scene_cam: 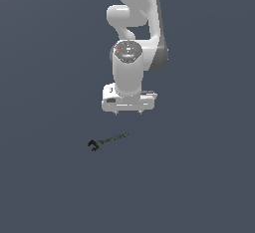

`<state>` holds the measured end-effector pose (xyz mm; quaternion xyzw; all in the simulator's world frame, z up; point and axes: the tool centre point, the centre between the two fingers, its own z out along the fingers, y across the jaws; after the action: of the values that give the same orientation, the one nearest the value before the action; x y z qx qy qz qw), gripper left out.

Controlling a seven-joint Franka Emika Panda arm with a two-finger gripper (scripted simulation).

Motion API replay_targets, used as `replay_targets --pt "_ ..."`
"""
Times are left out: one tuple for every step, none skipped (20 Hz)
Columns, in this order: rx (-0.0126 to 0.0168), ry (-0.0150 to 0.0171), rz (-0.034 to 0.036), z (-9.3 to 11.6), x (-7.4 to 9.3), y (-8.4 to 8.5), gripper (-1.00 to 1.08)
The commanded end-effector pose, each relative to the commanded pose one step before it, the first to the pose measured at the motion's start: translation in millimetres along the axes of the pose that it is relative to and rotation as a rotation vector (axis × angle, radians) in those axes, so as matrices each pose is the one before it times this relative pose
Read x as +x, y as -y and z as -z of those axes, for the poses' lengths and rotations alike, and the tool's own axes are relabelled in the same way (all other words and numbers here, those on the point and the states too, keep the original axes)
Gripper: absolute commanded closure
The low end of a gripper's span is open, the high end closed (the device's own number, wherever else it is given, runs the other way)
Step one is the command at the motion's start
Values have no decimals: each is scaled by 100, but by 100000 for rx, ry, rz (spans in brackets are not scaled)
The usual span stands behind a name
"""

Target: Pick up the object and move it to a goal position.

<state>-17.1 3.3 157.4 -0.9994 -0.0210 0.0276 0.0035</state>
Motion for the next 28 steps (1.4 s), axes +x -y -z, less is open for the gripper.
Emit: replay_targets --pt "0 0 0 0 0 -1 -92" --pt "-67 5 71 22 -5 -27 -92" --pt "-204 17 221 62 -13 -74 -92" --pt "-332 30 370 103 -23 -125 -92" --pt "-451 43 526 141 -34 -168 -92" --pt "-535 55 674 170 -45 -193 -92" --pt "-463 52 653 150 -45 -163 -92" --pt "-333 41 546 112 -38 -112 -92" --pt "-202 27 405 71 -28 -60 -92" --pt "-88 13 243 34 -16 -20 -92" --pt "-3 1 69 5 -5 -1 -92" --pt "52 -7 -82 -17 6 18 -92" --pt "67 -10 -244 -31 17 17 -92" --pt "67 -13 -426 -37 25 -9 -92" --pt "56 -14 -587 -43 35 -25 -92" --pt "54 -16 -757 -50 45 -42 -92" --pt "60 -18 -923 -60 55 -53 -92" --pt "75 -22 -1091 -72 65 -61 -92" --pt "94 -25 -1254 -86 75 -65 -92" --pt "111 -28 -1416 -99 86 -69 -92" --pt "125 -30 -1575 -111 96 -75 -92" --pt "134 -32 -1727 -121 106 -82 -92" --pt "140 -34 -1886 -132 117 -89 -92" --pt "146 -36 -2044 -143 128 -97 -92" --pt "154 -37 -2199 -154 139 -102 -92" --pt "162 -39 -2361 -166 151 -107 -92" --pt "169 -40 -2523 -178 163 -112 -92" --pt "174 -42 -2684 -190 176 -117 -92"
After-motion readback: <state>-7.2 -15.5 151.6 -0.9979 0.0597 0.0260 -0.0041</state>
